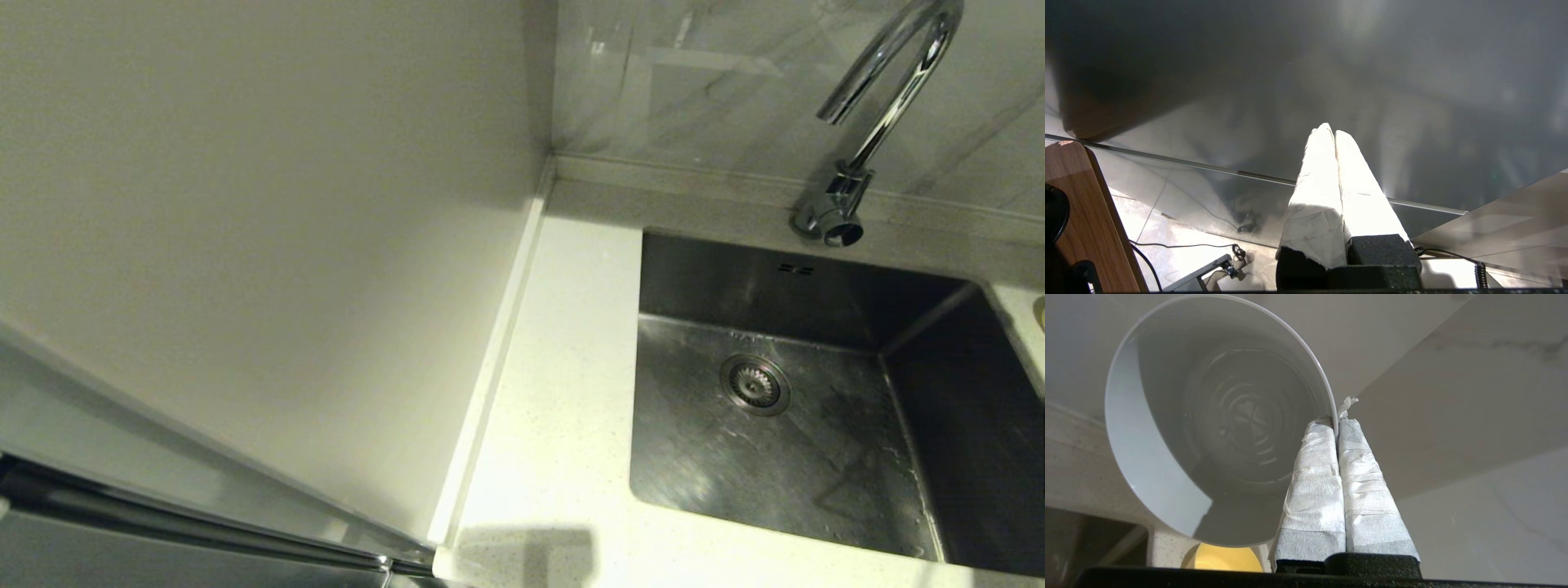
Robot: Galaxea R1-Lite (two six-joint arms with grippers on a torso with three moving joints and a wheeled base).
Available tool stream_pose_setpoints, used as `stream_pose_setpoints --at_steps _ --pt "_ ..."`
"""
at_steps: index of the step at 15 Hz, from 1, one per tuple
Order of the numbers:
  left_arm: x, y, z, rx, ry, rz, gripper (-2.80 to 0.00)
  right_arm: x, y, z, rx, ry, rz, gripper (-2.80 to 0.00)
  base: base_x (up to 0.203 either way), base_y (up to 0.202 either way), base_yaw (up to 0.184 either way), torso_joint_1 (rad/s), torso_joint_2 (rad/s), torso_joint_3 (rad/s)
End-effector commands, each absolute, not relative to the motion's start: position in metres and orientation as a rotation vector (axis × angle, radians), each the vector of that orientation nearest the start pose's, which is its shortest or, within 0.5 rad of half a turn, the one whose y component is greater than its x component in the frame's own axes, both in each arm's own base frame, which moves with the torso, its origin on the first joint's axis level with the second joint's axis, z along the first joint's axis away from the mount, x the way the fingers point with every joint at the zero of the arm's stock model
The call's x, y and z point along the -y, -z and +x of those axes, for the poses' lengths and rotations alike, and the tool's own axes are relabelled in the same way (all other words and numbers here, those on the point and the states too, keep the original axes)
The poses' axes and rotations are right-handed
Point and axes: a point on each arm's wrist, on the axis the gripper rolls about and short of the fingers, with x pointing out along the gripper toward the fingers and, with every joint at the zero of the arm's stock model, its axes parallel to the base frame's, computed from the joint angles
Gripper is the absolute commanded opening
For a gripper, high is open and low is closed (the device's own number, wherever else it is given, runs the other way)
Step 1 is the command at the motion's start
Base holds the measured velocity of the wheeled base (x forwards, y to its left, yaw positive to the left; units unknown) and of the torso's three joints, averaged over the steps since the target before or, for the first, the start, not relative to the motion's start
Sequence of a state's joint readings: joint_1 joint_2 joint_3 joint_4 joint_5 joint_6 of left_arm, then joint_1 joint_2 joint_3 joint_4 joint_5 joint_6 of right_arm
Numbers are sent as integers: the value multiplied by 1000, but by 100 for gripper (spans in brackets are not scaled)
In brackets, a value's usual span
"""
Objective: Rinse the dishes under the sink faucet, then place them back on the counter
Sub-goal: Put a bowl back to the table from the sink
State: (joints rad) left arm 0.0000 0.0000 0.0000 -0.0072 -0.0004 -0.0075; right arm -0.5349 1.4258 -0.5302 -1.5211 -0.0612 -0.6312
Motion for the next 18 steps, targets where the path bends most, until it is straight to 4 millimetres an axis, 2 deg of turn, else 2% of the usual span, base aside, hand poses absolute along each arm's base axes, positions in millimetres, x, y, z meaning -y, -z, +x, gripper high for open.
stream_pose_setpoints --at_steps 1,5,6,8,10,12,14,16,18 --pt "0 -75 -23 5 0 -8 -280 101 -273 168 453 767 -751 -280 0 0 0 0 0 0" --pt "0 -75 -23 5 0 -8 -280 103 -272 170 432 771 -738 -280 0 0 0 0 0 0" --pt "0 -75 -23 5 0 -8 -280 105 -270 174 364 762 -719 -280 0 0 0 0 0 0" --pt "0 -75 -23 5 0 -8 -280 114 -262 184 87 762 -575 -280 0 0 0 0 0 0" --pt "0 -75 -23 5 0 -8 -280 119 -251 183 -265 804 -363 -280 0 0 0 0 0 0" --pt "0 -75 -23 5 0 -8 -280 116 -241 165 -633 850 -114 -280 0 0 0 0 0 0" --pt "0 -75 -23 5 0 -8 -280 103 -243 137 -911 954 144 -280 0 0 0 0 0 0" --pt "0 -75 -23 5 0 -8 -280 94 -246 113 -1056 1104 341 -280 0 0 0 0 0 0" --pt "0 -76 -23 6 0 -8 -280 97 -245 101 -1130 1183 446 -280 0 0 0 0 0 0"
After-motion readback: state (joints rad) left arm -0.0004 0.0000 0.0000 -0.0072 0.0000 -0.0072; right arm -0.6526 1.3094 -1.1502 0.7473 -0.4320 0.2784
